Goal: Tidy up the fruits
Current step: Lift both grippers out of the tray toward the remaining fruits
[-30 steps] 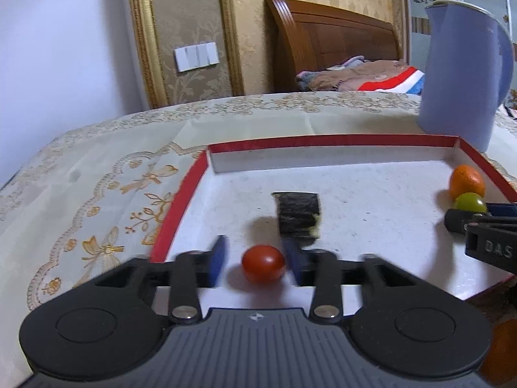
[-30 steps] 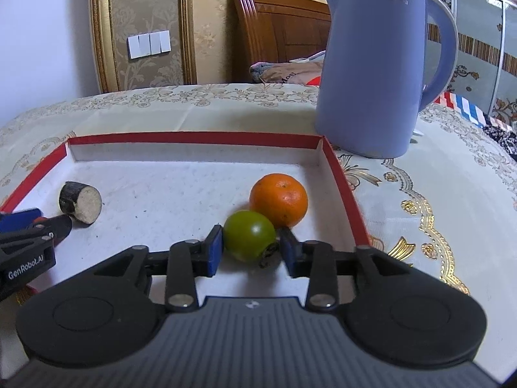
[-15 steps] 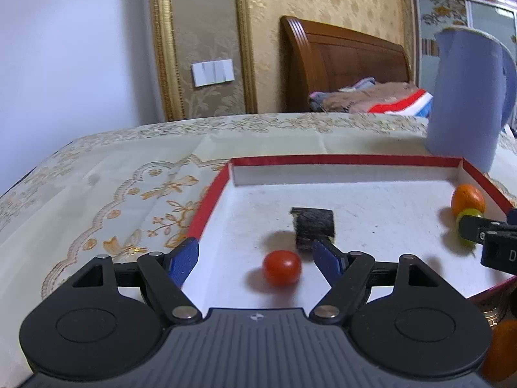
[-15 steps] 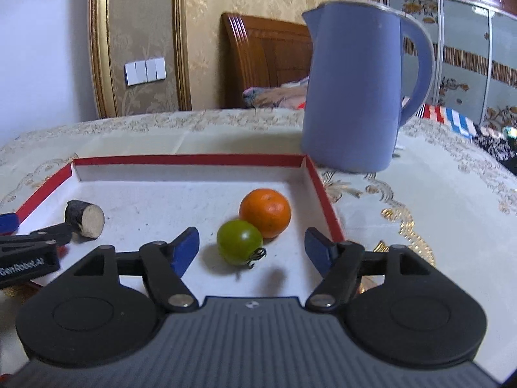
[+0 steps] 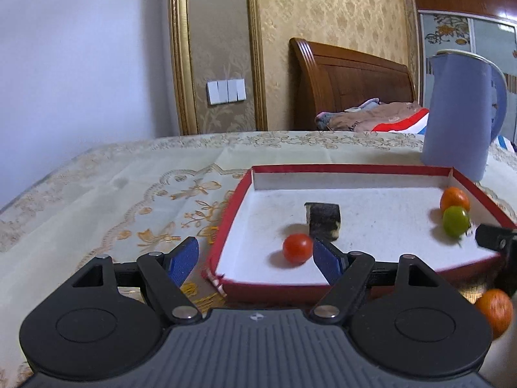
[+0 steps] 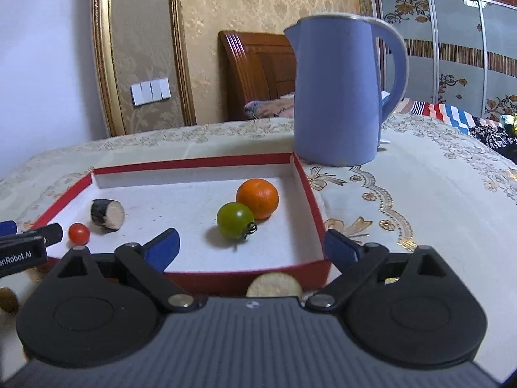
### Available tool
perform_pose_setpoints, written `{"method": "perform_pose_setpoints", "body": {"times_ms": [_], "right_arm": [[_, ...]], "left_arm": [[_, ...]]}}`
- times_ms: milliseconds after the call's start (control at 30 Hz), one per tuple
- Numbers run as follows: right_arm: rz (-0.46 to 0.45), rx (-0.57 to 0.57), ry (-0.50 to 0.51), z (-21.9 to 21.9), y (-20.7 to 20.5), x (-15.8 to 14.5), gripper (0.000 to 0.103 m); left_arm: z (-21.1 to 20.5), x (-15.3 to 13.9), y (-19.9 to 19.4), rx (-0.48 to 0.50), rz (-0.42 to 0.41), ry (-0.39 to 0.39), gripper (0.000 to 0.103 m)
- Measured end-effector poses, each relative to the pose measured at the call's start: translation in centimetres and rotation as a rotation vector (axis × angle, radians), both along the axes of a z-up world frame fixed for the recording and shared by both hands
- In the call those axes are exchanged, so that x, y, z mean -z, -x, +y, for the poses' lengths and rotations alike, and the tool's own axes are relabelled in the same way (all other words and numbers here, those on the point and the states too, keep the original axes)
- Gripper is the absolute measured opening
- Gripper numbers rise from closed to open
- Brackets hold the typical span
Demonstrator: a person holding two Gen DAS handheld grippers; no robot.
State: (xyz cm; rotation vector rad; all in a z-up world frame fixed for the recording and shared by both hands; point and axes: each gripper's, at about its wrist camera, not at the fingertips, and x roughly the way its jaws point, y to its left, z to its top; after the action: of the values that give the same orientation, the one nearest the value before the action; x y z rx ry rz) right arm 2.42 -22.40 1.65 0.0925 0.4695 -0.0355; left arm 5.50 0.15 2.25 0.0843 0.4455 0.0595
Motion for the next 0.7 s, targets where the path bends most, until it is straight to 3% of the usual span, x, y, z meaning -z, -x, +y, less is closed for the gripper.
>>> {"method": "perform_pose_setpoints", "body": {"times_ms": [133,300,567,700], "right_arm": [[-0.020,0.014,0.008,-0.2,1.0,-0.2,0.098],[-0.005,0.032,-0.019,-0.9,1.7,-0.1,0.099],[0.011,0.038,-0.098,-2.7,3.7,0.7,0.101],[0.009,0.051,-0.130,-3.3,3.9,0.8,0.103]], "left_arm": [[0.0,-0.4,1.5,0.010,-0.046,-0.015,0.078],[1.1,-0.5,2.6,0.026,-0.032,0.029,0.079],[3.8,-1.3,6.0,-0.020,-0.097,0.061,0.079],[5.4,-1.2,8.3,-0.018,-0.126,0.035,0.080]]}}
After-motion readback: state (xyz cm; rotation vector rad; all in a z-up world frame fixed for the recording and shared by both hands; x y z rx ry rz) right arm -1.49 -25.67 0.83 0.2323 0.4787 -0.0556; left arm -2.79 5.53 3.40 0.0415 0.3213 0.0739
